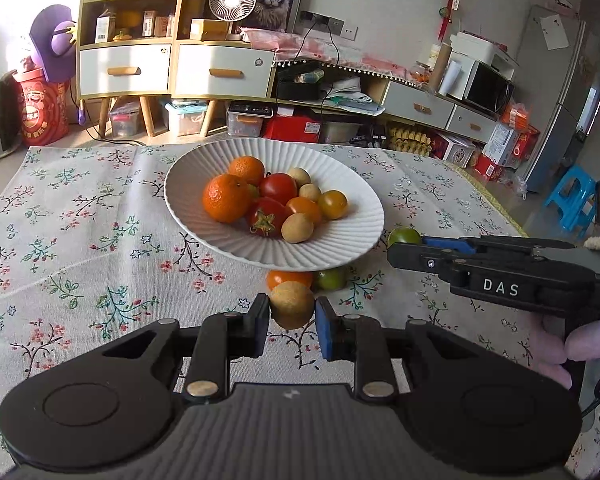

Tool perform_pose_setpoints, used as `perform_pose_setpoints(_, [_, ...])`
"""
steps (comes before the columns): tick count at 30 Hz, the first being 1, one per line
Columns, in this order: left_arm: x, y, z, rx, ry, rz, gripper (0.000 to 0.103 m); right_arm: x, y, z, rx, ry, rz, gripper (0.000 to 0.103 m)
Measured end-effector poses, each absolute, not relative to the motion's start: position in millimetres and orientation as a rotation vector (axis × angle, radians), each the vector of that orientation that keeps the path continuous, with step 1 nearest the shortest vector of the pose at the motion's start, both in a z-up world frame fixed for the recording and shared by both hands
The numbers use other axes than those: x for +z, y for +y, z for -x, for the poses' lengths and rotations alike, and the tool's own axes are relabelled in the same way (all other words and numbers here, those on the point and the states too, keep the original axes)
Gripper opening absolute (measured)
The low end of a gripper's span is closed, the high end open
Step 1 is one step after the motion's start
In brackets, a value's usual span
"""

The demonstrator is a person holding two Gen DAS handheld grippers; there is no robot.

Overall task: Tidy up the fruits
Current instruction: 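Carry the brown fruit and green tomato over the white plate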

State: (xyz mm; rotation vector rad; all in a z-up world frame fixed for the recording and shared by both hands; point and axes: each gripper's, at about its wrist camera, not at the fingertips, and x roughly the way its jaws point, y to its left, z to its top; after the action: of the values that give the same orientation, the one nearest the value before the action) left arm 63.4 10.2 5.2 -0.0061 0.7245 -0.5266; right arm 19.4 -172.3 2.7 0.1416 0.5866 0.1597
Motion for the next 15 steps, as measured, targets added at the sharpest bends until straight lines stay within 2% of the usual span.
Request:
perform_pose_setpoints(10, [6.8,-6.1,-91.7,-0.465,0.699,-0.039,0.017,16.9,-198.1,-54.0,0.129,0.584,-0.183,0.023])
perform_pose_setpoints(15, [0.8,-9.2,-107.4,-0.421,0.709,-0.047,0.017,16.4,-198.5,-72.4,0.134,0.590,-0.114,0.023])
